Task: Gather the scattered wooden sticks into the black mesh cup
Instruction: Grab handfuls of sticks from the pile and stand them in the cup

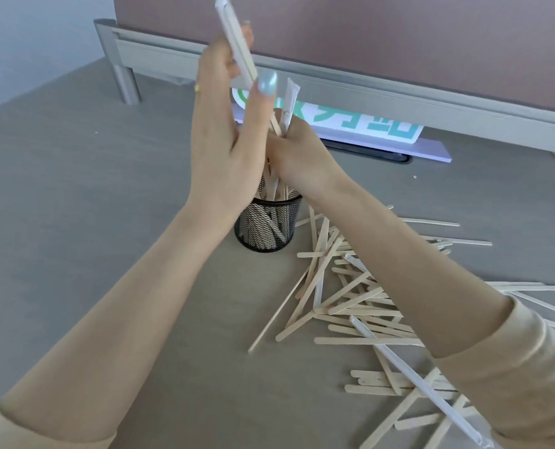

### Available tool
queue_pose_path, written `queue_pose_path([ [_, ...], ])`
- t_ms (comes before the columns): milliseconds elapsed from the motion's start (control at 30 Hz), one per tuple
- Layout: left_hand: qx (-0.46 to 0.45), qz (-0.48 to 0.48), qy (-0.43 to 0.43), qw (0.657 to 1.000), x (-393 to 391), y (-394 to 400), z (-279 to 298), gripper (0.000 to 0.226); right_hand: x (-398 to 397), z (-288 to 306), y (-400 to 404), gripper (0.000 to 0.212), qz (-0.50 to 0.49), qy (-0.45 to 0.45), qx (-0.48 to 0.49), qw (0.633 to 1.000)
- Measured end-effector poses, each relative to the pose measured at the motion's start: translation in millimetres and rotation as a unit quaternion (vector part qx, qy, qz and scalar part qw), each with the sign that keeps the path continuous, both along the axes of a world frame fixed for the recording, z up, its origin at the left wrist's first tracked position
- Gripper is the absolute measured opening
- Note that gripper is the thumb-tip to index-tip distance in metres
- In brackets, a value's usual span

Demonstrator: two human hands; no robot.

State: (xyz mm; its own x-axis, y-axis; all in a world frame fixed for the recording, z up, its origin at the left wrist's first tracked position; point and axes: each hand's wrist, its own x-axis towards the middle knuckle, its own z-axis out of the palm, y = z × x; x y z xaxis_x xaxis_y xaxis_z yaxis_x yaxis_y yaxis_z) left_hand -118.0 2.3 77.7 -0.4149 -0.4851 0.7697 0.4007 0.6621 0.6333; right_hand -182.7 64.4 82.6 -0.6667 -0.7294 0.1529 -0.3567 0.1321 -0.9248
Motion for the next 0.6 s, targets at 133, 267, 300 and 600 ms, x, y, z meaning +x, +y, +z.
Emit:
queue_pose_path([
  [133,0.051,-0.025,0.014,0.998,0,-4,9,0.027,3,0,3,0.028,-0.016,0.039,0.017,0.999],
  [267,0.060,-0.012,-0.021,0.998,-2,-16,5,0.044,8,-2,7,0.021,-0.019,0.055,-0.006,0.998],
  [300,0.065,-0.006,-0.034,0.997,-2,-18,5,0.052,10,-3,8,0.018,-0.011,0.052,-0.010,0.999],
  [600,0.097,-0.021,-0.075,0.992,3,-19,2,0.059,26,-13,46,0.021,-0.060,0.031,-0.080,0.995],
])
